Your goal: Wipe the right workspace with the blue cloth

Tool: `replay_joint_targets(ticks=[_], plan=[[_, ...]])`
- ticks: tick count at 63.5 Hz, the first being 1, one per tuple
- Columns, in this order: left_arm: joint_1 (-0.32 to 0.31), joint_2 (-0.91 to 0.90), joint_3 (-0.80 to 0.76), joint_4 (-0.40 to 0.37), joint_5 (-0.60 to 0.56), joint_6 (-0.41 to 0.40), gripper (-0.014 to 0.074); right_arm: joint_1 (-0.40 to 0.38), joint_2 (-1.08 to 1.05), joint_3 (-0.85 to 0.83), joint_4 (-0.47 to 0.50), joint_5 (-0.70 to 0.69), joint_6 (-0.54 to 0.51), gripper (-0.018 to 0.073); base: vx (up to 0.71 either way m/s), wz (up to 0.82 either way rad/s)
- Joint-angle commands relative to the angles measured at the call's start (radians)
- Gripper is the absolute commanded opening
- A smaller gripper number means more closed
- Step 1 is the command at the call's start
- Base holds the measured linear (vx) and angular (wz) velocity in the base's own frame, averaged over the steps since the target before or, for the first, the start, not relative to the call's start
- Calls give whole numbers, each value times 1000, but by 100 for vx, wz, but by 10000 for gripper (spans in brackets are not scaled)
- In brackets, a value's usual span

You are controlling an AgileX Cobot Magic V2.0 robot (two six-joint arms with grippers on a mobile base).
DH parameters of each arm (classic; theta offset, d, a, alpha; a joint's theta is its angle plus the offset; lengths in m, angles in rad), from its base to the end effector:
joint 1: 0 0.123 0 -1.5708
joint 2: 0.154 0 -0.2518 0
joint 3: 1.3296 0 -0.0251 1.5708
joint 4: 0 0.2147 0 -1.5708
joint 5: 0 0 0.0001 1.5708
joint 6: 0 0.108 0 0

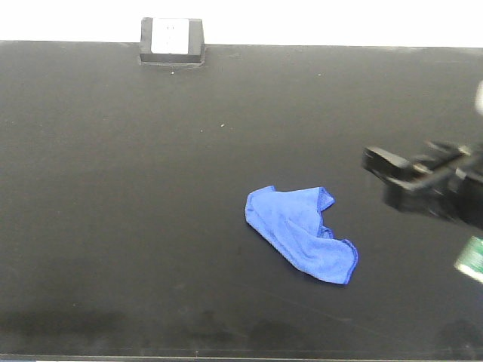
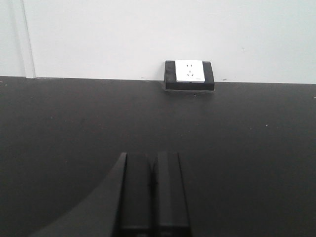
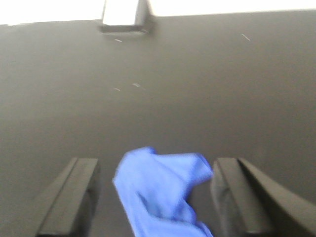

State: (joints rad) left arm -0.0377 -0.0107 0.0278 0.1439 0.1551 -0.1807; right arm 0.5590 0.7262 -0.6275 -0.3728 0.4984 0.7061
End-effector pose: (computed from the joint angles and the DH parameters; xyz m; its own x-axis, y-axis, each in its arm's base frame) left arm 0.0708 -0.0003 0.1899 -0.0838 -0.0354 -0.9959 0.0124 0.9993 -0.0365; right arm 0.1362 0.0630 0.2905 -0.5081 0.1078 -0.8545 -0.2205 0.9428 0.2501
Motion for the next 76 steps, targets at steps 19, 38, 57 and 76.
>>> replay_joint_targets(ticks=[19, 38, 57, 76], plan=[[-5, -15, 30, 1, -83, -8, -6, -473, -455, 293, 235, -234, -568, -13, 0, 0], [-5, -15, 30, 1, -83, -8, -6, -626, -750, 572, 347, -395, -733, -8, 0, 0], [-5, -16, 30, 1, -83, -8, -6, -626, -742, 676, 344, -351, -661, -8, 0, 0], [-5, -16, 30, 1, -83, -8, -6, -626, -742, 676, 344, -338, -668, -8, 0, 0]])
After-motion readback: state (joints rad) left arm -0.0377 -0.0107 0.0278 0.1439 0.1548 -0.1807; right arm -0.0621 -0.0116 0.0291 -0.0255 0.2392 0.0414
